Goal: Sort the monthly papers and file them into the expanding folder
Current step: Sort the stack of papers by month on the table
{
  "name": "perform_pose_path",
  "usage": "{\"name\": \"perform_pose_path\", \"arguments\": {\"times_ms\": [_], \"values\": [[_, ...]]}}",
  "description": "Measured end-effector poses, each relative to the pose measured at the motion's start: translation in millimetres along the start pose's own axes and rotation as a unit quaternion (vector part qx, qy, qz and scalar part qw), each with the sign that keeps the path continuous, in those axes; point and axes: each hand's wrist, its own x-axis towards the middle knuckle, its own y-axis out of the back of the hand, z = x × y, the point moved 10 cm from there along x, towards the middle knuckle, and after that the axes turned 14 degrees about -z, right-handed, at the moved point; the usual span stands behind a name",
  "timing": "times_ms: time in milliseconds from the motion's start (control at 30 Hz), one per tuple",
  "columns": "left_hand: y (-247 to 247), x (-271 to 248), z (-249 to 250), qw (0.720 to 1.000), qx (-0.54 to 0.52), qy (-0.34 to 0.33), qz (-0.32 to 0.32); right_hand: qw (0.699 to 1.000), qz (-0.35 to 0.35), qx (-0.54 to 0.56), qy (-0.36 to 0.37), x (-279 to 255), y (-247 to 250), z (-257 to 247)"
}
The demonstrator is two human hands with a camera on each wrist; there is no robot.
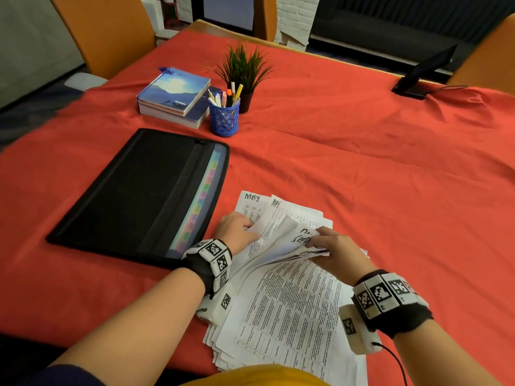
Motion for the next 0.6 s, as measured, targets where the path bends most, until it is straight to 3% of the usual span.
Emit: {"name": "perform_pose_path", "arguments": {"times_ms": [133,367,500,600], "values": [[13.3,-7.6,-12.0,0.998,-0.006,0.023,0.055,1.000,0.005,0.002,0.003,-0.2,-0.5,2.6],[7.2,3.5,-2.4,0.993,-0.112,-0.032,0.007,1.000,0.007,-0.001,0.000,5.3,-1.4,1.4],[-0.2,2.7,-5.2,0.995,-0.075,-0.044,-0.040,1.000,0.012,-0.001,0.007,2.9,1.2,1.3],[21.9,-1.8,-4.3,0.998,-0.049,-0.042,0.005,0.999,0.007,-0.013,0.034,5.6,6.0,-6.1]]}}
